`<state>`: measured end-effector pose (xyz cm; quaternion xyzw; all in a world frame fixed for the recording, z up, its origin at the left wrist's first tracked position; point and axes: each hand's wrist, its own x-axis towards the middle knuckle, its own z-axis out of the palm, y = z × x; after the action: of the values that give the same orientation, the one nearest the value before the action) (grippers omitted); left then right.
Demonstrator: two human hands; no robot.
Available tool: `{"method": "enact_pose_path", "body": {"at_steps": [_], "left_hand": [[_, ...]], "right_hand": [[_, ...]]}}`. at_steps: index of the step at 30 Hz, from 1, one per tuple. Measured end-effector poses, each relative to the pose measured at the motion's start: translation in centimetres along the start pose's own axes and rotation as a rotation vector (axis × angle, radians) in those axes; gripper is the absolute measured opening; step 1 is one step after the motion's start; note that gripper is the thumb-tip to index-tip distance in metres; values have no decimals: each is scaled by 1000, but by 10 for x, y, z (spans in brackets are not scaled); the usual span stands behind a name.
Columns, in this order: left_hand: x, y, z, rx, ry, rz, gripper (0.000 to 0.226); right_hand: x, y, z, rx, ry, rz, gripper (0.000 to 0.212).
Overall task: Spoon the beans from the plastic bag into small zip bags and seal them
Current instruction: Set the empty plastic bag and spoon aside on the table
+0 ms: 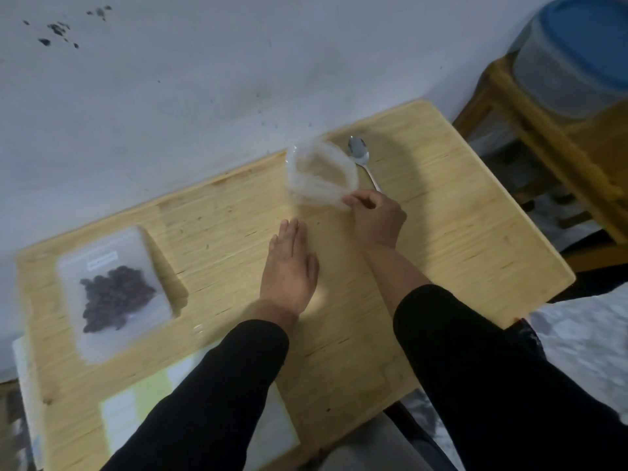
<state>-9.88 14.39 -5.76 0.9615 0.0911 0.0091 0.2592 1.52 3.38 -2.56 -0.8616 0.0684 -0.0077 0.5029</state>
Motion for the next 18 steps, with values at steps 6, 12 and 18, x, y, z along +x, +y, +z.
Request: {"method": "enact_pose_path", "body": {"at_steps": [6,12,18], "left_hand": [[2,24,1,53,-121,114,55],[-5,77,15,24,-149,353,52],[-8,140,59,41,-299,532,62]], "right_hand": [[-13,-7,-36,68,146,32,21],[-35,5,-110,110,385,92,17],[-62,49,-201,154,630,226,16]]}}
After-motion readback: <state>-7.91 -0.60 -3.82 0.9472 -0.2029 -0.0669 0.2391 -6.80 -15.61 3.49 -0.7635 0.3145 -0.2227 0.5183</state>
